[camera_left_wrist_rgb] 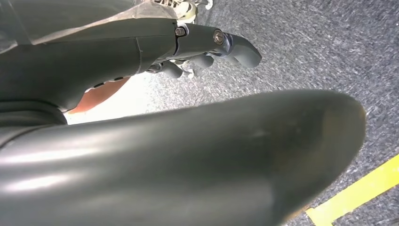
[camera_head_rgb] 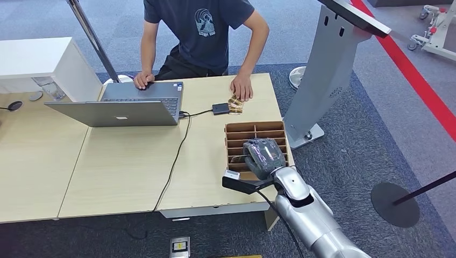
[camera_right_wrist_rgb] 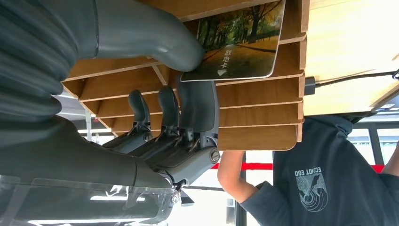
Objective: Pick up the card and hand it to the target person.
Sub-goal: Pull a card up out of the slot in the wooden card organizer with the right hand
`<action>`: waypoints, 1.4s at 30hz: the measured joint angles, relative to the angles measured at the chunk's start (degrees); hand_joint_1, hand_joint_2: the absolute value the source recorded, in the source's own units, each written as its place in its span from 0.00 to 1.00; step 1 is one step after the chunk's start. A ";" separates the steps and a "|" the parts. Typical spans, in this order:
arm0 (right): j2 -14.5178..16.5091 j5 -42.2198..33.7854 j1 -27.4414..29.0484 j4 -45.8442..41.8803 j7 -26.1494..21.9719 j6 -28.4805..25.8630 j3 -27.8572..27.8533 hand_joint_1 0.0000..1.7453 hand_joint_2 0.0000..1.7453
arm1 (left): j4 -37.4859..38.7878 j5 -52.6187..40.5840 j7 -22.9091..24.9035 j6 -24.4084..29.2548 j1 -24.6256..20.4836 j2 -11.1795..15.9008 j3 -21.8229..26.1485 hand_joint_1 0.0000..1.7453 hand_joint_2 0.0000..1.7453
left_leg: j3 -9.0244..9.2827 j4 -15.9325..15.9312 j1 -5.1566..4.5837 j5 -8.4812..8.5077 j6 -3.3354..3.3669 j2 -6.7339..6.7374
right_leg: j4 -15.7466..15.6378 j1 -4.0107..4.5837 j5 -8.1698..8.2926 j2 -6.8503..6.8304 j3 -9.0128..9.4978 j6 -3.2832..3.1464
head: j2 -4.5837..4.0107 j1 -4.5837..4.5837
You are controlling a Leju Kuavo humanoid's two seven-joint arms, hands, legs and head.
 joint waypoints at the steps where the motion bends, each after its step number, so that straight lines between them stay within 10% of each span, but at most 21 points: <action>1: -0.01 0.01 0.02 -0.02 -0.01 0.00 0.01 0.71 1.00 | 0.00 0.00 0.01 -0.02 -0.01 0.00 0.00 0.00 0.00 | 0.00 0.00 0.00 -0.01 0.00 0.01 | 0.00 0.00 0.00 0.01 0.00 0.00 | 0.00 0.00; 7: -0.11 -0.06 0.14 -0.23 -0.02 0.06 -0.07 0.73 1.00 | -0.03 -0.01 -0.30 -0.12 -0.03 0.03 -0.01 0.00 0.00 | 0.02 -0.01 0.01 -0.02 0.00 0.00 | -0.01 0.01 -0.01 0.00 0.02 0.00 | 0.00 0.00; 11: -0.27 -0.18 0.26 -0.26 -0.17 -0.04 -0.28 0.76 1.00 | -0.11 -1.02 -2.01 -0.15 -0.24 0.05 0.00 0.00 1.00 | 0.02 -0.01 0.01 -0.01 0.01 -0.02 | -0.02 0.01 -0.01 -0.01 0.02 0.00 | 0.00 0.00; 28: -3.46 -3.14 -1.16 -13.56 -2.03 1.44 -3.37 0.76 1.00 | -0.07 0.43 -2.23 0.93 0.86 -0.13 0.89 0.00 1.00 | -0.11 0.10 -0.04 -0.03 0.02 0.02 | 0.11 -0.04 -0.03 0.02 -0.14 0.02 | 0.00 0.00; 42: -8.84 -11.89 -17.68 -29.12 -7.39 6.02 -8.90 0.76 1.00 | -0.04 -0.24 -2.46 -2.01 -0.48 -0.85 -0.01 0.00 1.00 | -0.31 0.28 -0.11 -0.03 0.03 -0.03 | 0.28 -0.11 -0.04 -0.05 -0.34 0.04 | 0.00 0.00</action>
